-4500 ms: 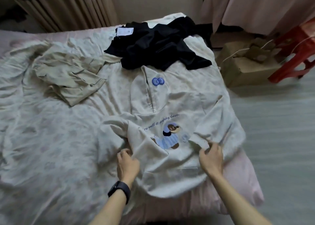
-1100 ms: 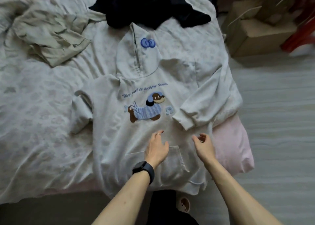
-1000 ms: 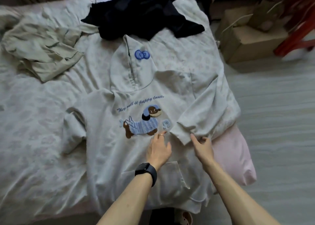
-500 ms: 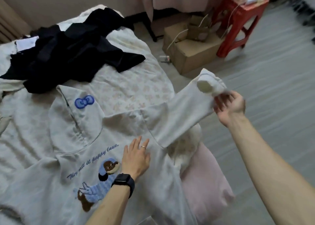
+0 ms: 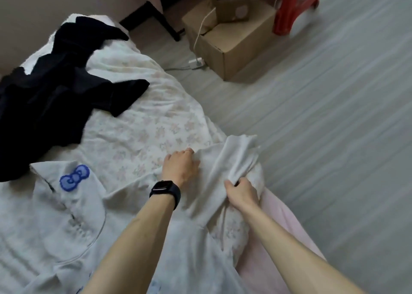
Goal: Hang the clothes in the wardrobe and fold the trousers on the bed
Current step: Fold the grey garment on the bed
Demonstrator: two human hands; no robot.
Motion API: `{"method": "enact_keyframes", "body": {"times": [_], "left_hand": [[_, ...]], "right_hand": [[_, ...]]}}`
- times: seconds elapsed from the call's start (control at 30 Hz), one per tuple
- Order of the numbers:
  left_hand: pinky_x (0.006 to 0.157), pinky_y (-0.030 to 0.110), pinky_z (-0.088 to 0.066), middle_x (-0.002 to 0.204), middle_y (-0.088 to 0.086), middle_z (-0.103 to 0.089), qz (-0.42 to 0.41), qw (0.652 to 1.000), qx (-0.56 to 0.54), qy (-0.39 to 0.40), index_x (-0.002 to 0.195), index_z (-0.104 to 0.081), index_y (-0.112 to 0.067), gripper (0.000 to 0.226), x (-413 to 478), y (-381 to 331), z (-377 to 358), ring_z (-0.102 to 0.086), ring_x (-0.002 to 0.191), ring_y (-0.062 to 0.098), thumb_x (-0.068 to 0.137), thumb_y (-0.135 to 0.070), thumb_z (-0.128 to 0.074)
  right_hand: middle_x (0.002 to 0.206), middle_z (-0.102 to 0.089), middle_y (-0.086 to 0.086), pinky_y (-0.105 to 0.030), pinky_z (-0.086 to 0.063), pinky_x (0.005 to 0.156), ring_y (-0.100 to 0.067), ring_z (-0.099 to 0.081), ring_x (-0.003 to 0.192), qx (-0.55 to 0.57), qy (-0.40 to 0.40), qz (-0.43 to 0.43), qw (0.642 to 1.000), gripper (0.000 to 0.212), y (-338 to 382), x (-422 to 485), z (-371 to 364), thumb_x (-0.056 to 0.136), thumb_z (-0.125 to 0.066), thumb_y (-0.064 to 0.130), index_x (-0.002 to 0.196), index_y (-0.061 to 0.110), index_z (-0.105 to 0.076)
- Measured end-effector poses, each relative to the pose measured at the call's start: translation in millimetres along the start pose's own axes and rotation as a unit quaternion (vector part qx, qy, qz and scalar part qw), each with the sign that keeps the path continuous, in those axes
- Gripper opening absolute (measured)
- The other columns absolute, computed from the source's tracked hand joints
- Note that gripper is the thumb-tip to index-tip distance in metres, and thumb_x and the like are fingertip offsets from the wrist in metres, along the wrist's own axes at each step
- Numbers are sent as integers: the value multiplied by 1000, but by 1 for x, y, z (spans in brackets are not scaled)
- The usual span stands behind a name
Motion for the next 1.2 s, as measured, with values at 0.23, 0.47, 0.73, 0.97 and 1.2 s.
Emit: {"method": "enact_keyframes", "body": {"times": [0.23,0.47,0.73,0.97,1.2], "left_hand": [[61,32,-41,82,-1,-64,93,995,-46,-7,92,-58,-22,23,34,23,-4,-57,71,21,101,-40,-45],[67,30,-42,104,-4,-63,58,991,-52,111,114,-55,-32,35,90,-38,-24,-61,91,21,89,-55,-48],[87,27,-50,110,1,-68,-8,986,-102,129,114,-70,-24,35,150,-112,-44,-63,106,24,83,-13,-57],[99,37,-46,126,6,-55,-61,994,-75,57,122,-64,-24,29,165,-139,-39,-53,118,27,94,-25,-62],[76,37,-61,105,4,-77,84,845,-444,287,122,-59,-23,63,114,-161,1,-75,93,22,93,-76,-40]], "right_hand": [[86,-70,-9,-44,-55,79,-36,-68,86,167,-56,-66,982,17,-35,19,17,90,-65,26,85,11,-60],[94,-68,-7,-30,-55,46,-24,-65,66,355,2,-214,910,44,-29,84,20,76,-81,44,101,12,-65],[82,-65,-8,-21,-42,40,-19,-60,63,467,11,-233,853,35,-27,162,57,77,-76,9,110,8,-64],[84,-77,-6,-27,-56,56,-20,-74,69,558,46,-144,816,25,-4,183,115,85,-73,16,109,10,-70],[93,-74,4,-25,-49,80,-14,-66,95,252,-53,174,950,11,74,116,159,87,-73,14,88,25,-75]]}}
Point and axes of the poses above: each hand's wrist, its own x-axis towards the middle knuckle, its own z-axis out of the back of the hand, y = z × x, the point moved 8 cm from there along x, towards the middle knuckle
